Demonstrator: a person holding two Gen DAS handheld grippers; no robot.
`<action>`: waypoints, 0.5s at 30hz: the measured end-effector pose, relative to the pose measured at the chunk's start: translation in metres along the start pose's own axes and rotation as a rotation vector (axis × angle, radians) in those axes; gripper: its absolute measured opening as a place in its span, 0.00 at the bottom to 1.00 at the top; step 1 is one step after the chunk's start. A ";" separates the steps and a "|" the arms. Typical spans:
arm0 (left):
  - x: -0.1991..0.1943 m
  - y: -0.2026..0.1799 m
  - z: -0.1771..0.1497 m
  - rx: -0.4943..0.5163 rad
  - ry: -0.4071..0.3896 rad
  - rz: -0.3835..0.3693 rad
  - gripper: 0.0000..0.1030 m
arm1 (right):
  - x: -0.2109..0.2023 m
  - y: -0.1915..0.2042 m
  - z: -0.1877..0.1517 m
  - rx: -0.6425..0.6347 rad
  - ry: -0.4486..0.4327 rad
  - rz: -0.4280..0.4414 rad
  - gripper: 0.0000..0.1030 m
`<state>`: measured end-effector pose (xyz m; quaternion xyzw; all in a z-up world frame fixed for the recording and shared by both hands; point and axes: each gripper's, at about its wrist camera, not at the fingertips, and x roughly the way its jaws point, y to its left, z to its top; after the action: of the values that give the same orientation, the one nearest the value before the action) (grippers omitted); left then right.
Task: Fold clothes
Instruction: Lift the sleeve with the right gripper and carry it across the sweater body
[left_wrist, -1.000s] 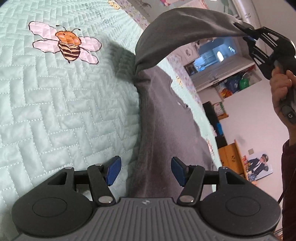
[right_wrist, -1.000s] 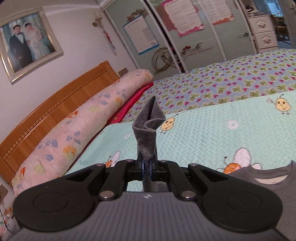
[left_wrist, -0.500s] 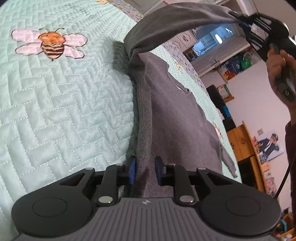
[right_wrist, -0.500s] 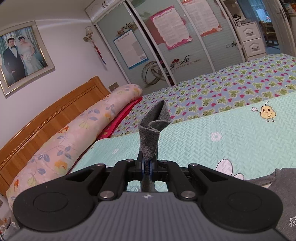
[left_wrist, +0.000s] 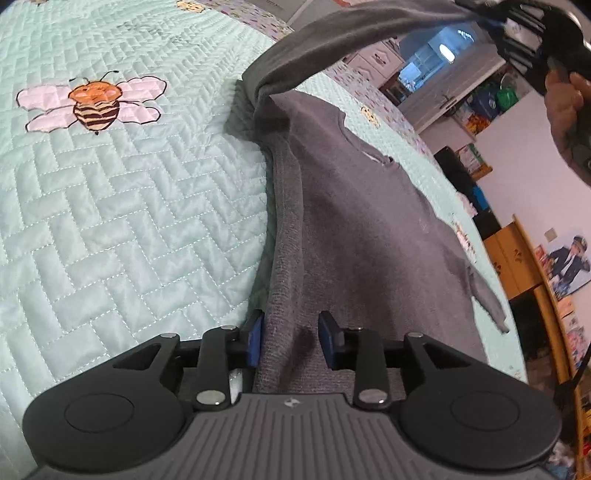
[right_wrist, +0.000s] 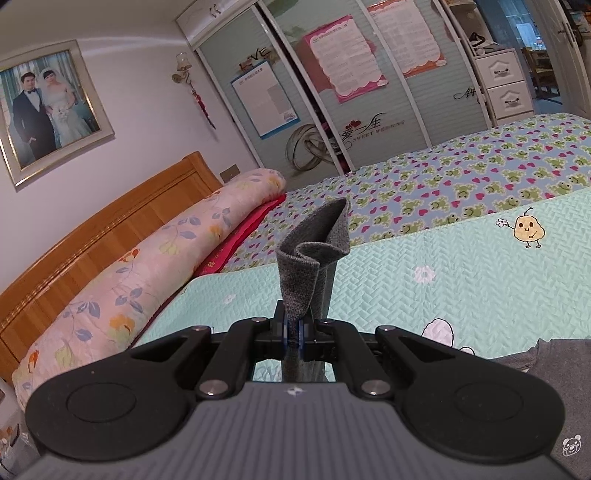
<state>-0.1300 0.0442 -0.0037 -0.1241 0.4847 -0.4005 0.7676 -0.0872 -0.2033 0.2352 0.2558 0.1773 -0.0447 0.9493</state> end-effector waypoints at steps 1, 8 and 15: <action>0.000 -0.001 0.000 0.005 0.001 0.006 0.33 | 0.000 0.001 -0.001 -0.005 0.003 0.001 0.04; 0.001 -0.004 0.000 0.004 -0.015 0.070 0.11 | 0.001 0.009 -0.001 -0.049 -0.002 0.010 0.04; -0.009 -0.031 0.003 0.085 -0.057 0.141 0.10 | -0.005 0.006 0.012 -0.065 -0.057 0.004 0.04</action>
<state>-0.1441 0.0304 0.0215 -0.0682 0.4528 -0.3620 0.8120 -0.0874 -0.2039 0.2499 0.2237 0.1511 -0.0443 0.9618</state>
